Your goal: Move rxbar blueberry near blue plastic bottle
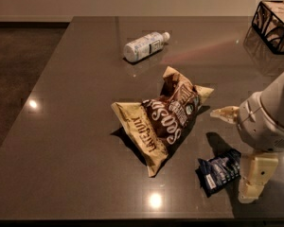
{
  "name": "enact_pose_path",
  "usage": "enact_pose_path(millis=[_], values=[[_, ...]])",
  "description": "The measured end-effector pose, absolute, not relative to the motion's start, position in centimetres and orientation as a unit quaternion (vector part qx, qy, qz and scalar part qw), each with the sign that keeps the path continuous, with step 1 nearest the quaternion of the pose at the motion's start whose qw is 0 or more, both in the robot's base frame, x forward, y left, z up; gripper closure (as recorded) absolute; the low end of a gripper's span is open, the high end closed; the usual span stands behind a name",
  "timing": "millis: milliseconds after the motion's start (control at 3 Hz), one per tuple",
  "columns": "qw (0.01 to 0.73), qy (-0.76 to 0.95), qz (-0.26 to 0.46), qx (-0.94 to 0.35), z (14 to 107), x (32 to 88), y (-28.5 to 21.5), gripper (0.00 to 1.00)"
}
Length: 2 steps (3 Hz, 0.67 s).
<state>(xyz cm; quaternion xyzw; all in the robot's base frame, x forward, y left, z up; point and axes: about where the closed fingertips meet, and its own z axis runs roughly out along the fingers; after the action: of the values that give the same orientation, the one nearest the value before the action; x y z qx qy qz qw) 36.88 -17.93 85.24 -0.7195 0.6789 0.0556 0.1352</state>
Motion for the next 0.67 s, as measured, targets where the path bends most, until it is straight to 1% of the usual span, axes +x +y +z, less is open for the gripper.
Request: enact_pose_path(millis=[333,667], values=[[0.132,0.669,0.055,-0.729,83.97,36.8,-18.81,0.0],[0.119,0.664,0.061,-0.735,83.07,36.73,-19.55,0.16]])
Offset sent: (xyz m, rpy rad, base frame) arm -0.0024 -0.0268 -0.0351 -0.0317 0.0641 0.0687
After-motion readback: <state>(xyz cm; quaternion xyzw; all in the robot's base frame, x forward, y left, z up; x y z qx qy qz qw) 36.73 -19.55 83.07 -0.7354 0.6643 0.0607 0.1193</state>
